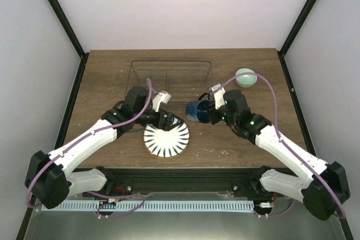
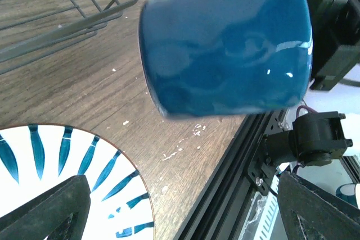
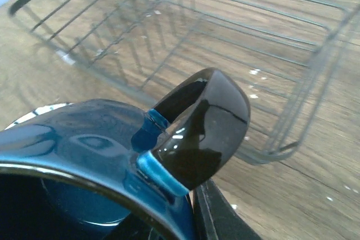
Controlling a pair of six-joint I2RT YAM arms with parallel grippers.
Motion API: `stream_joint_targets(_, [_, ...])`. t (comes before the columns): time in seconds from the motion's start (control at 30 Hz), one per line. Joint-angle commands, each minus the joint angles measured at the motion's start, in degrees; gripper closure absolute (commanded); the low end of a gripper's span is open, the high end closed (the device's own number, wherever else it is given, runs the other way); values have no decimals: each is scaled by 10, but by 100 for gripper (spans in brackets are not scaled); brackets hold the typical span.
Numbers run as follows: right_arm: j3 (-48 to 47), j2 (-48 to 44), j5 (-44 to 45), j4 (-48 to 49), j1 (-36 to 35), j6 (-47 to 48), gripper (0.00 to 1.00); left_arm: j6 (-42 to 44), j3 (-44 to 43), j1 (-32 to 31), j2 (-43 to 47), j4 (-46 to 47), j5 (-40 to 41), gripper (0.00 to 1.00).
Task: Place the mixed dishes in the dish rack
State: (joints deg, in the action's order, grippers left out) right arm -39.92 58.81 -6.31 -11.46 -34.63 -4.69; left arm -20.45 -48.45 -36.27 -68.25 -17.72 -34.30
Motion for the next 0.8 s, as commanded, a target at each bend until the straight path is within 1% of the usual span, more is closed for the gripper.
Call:
stream_joint_targets(0.0, [-119,40,113,-169,1,-93,99,15,-32,-5,-10,-29,9,8])
stream_joint_targets(0.17, [-181,100,143,-300,0,-161,99,27,-58,-14,-21,-68,24,8])
stream_joint_targets(0.3, [-201,131,155,-366,-6,-188,99,31,-69,-19,-27,-91,39,8])
stream_joint_targets(0.53, [-194,174,170,-416,-10,-210,99,25,-69,-22,-25,-97,50,9])
stream_joint_targets(0.77, [-186,214,175,-403,-11,-220,98,26,-69,-25,-29,-103,53,9])
